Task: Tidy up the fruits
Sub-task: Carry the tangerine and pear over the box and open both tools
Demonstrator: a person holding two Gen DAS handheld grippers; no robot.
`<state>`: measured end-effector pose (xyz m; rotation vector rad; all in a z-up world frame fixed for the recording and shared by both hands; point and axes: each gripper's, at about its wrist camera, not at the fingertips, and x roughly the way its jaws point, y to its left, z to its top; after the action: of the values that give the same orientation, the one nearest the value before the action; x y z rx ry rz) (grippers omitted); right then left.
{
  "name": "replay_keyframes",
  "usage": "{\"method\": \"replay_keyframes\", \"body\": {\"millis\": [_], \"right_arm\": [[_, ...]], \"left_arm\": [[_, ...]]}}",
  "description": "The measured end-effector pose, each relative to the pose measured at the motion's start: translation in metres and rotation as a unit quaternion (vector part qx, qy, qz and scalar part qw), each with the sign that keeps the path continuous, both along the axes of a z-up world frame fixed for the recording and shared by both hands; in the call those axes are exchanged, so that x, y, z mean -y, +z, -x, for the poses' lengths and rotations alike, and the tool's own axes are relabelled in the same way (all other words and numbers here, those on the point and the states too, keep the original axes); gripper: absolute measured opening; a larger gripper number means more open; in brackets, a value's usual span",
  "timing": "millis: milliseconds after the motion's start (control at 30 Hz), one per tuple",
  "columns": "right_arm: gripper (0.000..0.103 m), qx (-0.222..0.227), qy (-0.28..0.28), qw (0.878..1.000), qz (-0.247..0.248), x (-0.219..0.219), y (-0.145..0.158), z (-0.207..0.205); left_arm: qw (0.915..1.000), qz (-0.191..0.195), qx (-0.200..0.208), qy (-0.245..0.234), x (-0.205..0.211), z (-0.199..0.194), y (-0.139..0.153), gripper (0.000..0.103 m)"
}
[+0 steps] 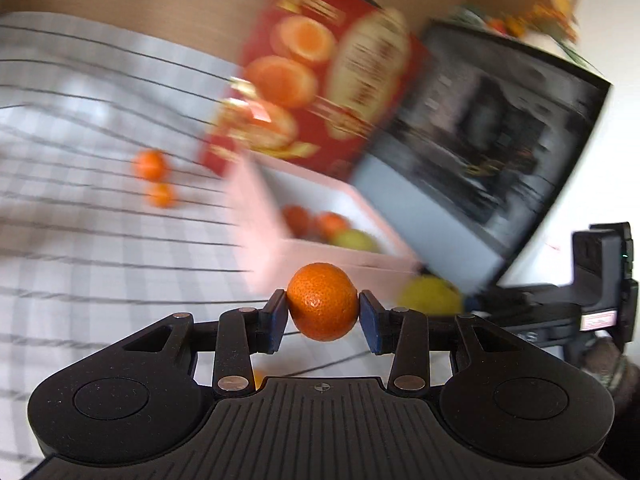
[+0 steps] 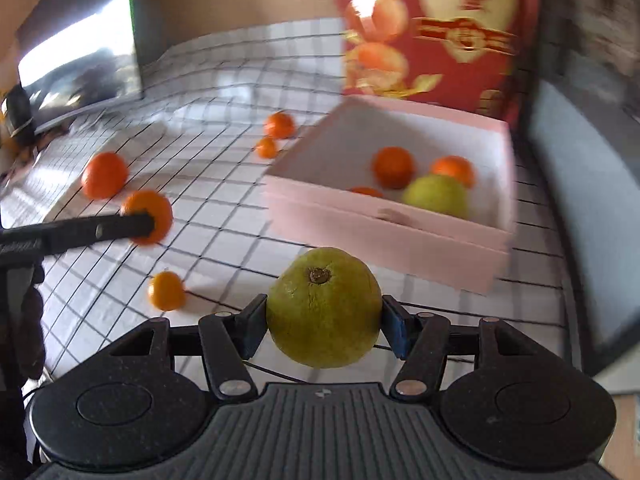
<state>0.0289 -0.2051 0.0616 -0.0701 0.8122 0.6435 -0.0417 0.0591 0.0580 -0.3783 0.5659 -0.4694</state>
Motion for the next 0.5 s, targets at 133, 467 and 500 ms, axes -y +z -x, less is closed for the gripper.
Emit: {"method": "replay_keyframes", "body": {"millis": [133, 467, 500], "right_arm": [[0.059, 0.04, -0.034, 0.998, -0.019, 0.024, 0.025, -0.002], [0.059, 0.109, -0.109, 0.988, -0.026, 0.044, 0.092, -0.052], [0.059, 0.109, -0.114, 0.987, -0.024, 0.044, 0.093, -0.058]], "left_arm": [[0.9996, -0.022, 0.013, -0.015, 0.028, -0.039, 0.031, 0.044], [0.9874, -0.144, -0.064, -0.008, 0.09, -0.151, 0.014, 0.044], [0.9853, -0.155, -0.071, -0.006, 0.092, -0.155, 0.009, 0.044]]}}
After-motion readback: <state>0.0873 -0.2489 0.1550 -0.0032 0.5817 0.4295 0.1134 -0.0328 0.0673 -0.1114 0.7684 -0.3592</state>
